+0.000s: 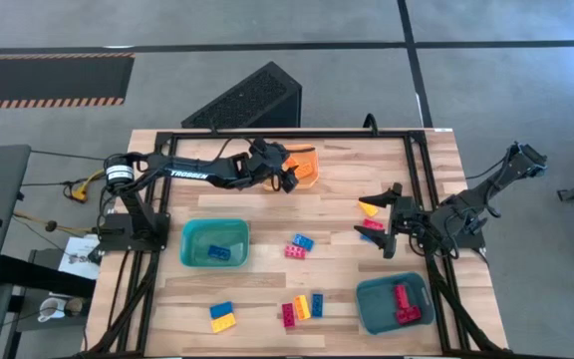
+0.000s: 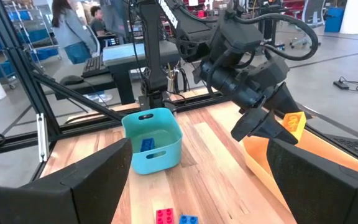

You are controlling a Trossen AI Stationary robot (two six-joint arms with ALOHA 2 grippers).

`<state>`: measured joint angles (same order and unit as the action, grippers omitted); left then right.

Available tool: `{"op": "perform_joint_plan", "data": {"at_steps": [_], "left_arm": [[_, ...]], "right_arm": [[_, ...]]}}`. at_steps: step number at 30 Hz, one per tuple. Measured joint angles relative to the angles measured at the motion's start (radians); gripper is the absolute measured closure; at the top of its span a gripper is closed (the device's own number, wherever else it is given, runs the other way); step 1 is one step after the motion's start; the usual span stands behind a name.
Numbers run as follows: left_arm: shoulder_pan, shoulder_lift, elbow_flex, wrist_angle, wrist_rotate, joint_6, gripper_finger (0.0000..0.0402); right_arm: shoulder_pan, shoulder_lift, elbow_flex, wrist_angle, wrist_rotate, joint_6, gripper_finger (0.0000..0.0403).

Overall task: Sort & place blocks by color
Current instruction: Put the yellow game piece into the orange bin, then put the blue game piece into the green bin

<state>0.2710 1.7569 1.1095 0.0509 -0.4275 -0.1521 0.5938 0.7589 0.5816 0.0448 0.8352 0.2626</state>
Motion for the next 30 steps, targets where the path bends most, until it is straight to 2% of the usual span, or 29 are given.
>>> {"op": "perform_joint_plan", "data": {"at_steps": [13,27,30], "left_arm": [[0.004,0.000,0.000,-0.018,-0.003,0.007,0.0120],[0.012,0.000,0.001,-0.039,0.012,-0.014,0.0013],[0.010,0.000,0.001,-0.038,0.014,-0.014,0.0005]], "right_arm": [[0.000,0.000,0.000,0.000,0.000,0.000,0.0008],[0.000,0.000,0.000,0.000,0.000,0.000,0.0008],[0.000,0.000,0.000,0.000,0.000,0.000,0.0008]]}}
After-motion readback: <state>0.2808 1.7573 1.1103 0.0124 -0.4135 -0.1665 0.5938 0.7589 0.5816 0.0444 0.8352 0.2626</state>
